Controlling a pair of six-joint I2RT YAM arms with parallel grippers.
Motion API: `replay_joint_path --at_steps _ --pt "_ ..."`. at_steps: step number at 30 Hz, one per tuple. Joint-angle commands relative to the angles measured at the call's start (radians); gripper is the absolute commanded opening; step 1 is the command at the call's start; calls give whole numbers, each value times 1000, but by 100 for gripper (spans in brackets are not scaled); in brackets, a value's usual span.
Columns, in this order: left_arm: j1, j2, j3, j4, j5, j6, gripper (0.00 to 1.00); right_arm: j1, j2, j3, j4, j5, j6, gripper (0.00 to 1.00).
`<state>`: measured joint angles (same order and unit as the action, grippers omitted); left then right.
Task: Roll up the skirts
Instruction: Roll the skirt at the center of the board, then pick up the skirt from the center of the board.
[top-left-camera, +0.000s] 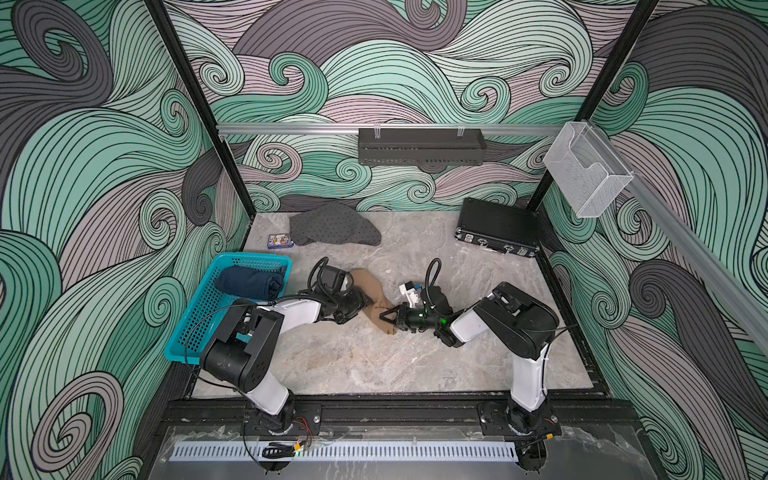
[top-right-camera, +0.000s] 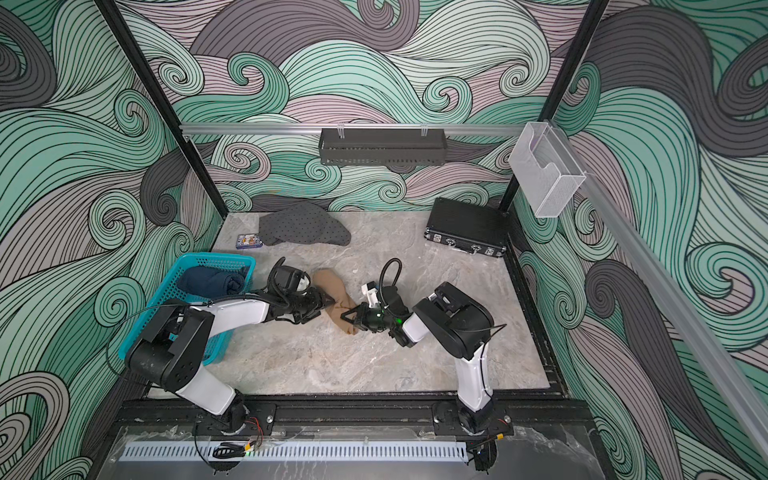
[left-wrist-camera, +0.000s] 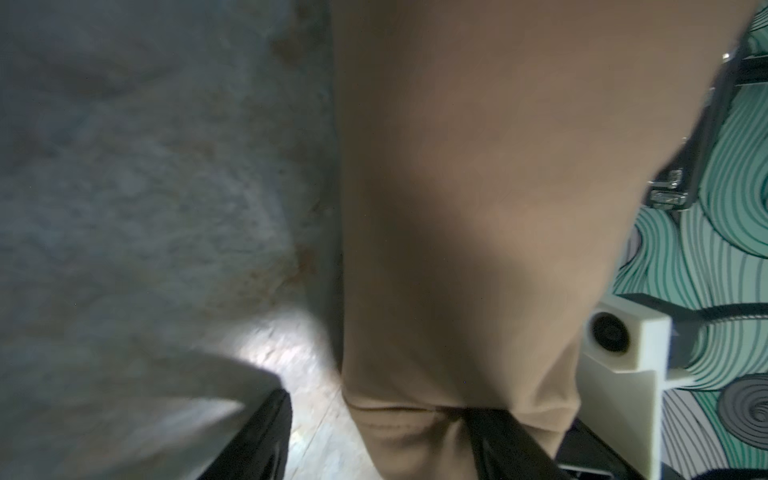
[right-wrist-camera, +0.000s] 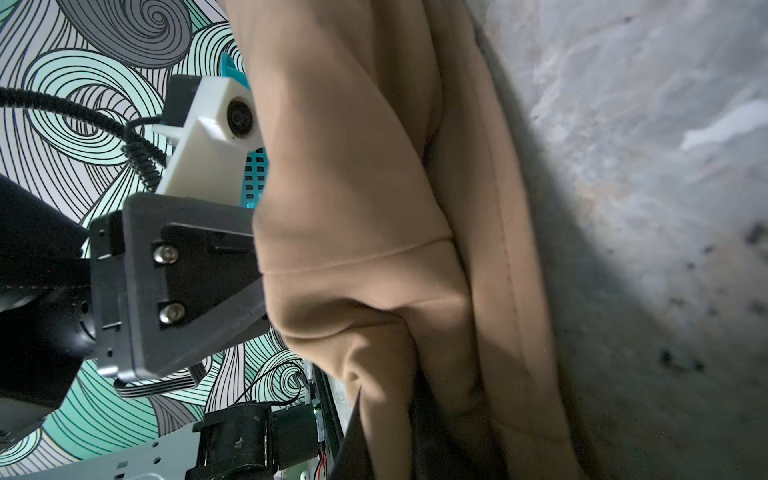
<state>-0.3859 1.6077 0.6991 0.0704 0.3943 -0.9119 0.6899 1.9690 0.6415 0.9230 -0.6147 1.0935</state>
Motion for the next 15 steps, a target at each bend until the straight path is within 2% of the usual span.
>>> replay_joint_path --at_steps 1,3,8,12,15 --pt "17 -11 -55 223 20 -65 68 -18 11 -8 -177 -86 -23 0" --pt "24 -52 -88 275 22 -65 68 -28 15 -2 -189 -105 -28 0" --pt "25 -110 -116 227 42 -27 69 -39 27 19 -225 -118 -50 0" --pt "25 -174 -233 338 45 -50 76 -43 28 34 -262 -127 -67 0" --pt "22 -178 -238 360 60 -56 82 -44 31 46 -289 -135 -81 0"
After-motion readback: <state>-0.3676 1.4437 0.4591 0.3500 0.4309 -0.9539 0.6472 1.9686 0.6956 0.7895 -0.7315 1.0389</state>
